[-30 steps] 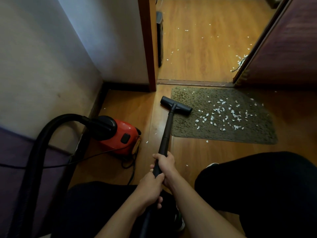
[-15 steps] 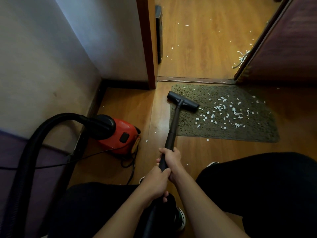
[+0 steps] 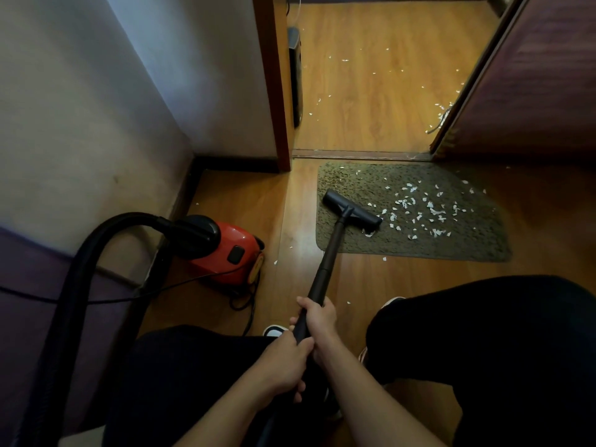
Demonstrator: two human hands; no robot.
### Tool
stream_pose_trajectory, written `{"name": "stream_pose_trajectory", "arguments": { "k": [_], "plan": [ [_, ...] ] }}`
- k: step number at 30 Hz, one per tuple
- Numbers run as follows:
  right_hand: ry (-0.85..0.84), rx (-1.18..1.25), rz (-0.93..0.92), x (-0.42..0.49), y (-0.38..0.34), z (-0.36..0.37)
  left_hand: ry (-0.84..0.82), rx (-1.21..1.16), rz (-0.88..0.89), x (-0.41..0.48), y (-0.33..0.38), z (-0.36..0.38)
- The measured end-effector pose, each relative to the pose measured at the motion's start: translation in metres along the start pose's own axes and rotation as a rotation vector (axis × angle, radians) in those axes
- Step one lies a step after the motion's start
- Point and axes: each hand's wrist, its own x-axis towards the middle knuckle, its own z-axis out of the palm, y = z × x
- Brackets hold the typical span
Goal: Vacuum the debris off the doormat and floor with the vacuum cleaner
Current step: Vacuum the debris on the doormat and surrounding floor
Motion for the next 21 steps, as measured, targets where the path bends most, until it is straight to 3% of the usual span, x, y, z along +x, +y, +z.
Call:
{"name": "stream_pose_trajectory", "arguments": {
  "k": [10,21],
  "plan": [
    [0.070,0.064,-0.001,0.012,-0.016,-0.037,-0.077,0.046,-0.022,0.018,0.022,0.027],
    [0.125,0.119,-0.023,0.054,-0.061,-0.075,-0.112,0.066,0.072,0.062,0.069,0.056]
  ]
}}
